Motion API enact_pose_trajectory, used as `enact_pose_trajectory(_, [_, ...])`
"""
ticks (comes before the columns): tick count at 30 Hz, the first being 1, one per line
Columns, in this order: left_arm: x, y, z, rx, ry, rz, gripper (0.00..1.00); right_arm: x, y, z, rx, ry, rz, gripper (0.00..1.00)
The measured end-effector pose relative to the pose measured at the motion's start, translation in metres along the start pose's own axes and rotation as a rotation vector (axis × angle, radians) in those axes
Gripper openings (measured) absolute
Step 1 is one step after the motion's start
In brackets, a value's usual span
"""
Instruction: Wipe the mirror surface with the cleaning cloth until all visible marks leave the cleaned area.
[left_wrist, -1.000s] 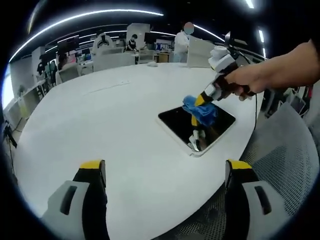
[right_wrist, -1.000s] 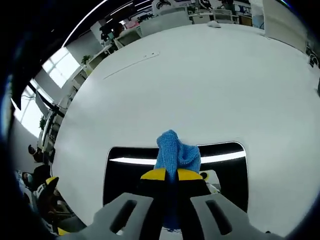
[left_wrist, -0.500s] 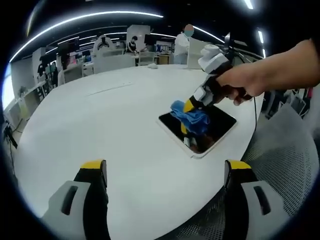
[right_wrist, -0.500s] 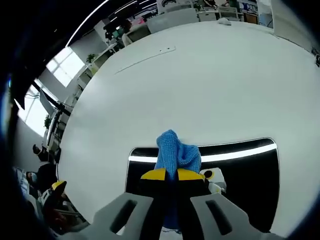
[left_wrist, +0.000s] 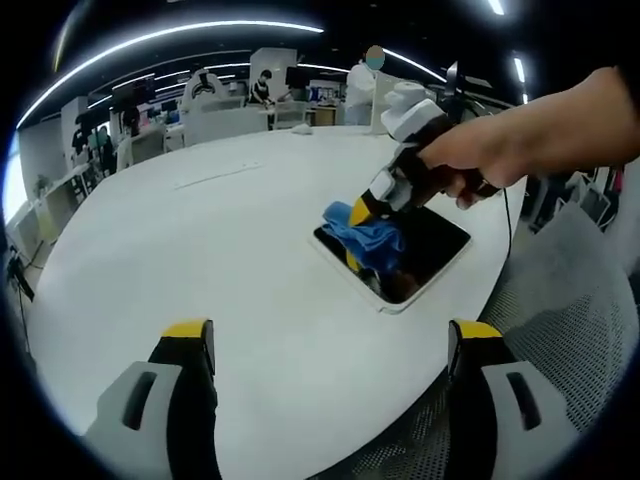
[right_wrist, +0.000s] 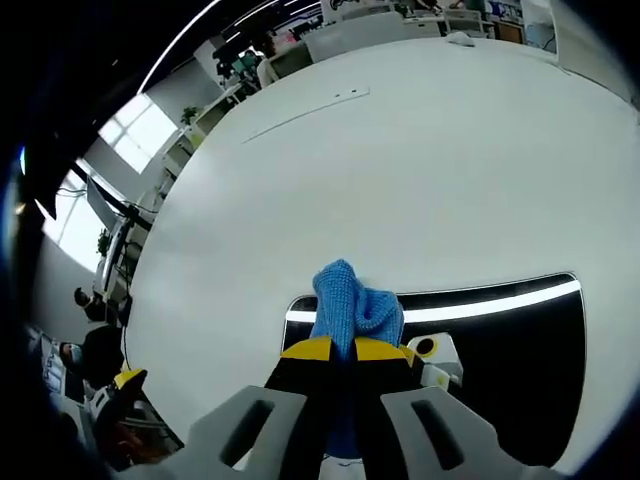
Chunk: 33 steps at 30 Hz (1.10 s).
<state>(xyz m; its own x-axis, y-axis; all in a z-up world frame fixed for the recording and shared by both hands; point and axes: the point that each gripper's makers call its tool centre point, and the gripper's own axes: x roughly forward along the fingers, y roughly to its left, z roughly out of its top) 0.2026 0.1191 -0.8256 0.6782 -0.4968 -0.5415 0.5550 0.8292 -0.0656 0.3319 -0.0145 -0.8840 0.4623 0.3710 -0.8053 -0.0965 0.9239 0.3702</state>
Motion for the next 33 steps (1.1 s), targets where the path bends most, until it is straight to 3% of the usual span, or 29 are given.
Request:
enact_pose_trajectory(12, [0.001, 0.0, 0.0, -0.015, -0.01, -0.004, 0.99, 0.01, 0.028, 0.0, -0.009, 0.012, 0.022, 0.0])
enact_pose_trajectory(23, [-0.002, 0.004, 0.002, -0.03, -0.011, 0.027, 0.99, 0.005, 0.028, -0.002, -0.035, 0.021, 0.015, 0.0])
enact_pose_trajectory(27, [-0.003, 0.005, 0.003, -0.03, -0.015, 0.033, 0.99, 0.002, 0.03, -0.005, -0.085, 0.008, 0.005, 0.0])
enact_pose_trajectory(33, [-0.003, 0.003, 0.003, -0.025, -0.013, 0.029, 0.98, -0.001, 0.028, -0.012, -0.059, 0.006, -0.002, 0.01])
